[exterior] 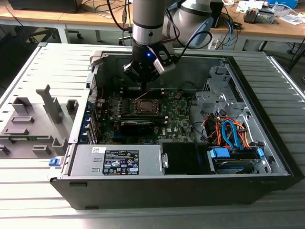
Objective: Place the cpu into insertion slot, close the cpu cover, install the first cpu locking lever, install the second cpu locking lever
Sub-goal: 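Install the first cpu locking lever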
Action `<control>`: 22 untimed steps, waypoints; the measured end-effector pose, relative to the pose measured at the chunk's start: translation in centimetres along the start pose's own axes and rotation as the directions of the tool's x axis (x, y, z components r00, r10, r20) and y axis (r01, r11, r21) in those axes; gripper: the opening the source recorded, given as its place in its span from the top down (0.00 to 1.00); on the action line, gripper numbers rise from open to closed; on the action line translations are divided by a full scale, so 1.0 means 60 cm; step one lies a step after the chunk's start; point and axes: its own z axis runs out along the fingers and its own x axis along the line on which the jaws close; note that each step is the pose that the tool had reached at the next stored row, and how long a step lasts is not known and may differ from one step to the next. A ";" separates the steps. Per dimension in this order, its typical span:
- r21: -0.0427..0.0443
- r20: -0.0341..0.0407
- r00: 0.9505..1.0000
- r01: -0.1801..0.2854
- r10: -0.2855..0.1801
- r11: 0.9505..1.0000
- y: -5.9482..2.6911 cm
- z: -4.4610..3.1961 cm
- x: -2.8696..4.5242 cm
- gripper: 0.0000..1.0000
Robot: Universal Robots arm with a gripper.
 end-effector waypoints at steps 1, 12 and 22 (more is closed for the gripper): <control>0.000 0.000 1.000 0.000 0.000 1.000 0.000 0.002 0.000 0.89; 0.000 0.000 1.000 0.000 0.000 1.000 0.007 0.025 0.012 0.89; 0.003 0.000 1.000 0.000 0.000 1.000 0.014 0.040 0.011 0.89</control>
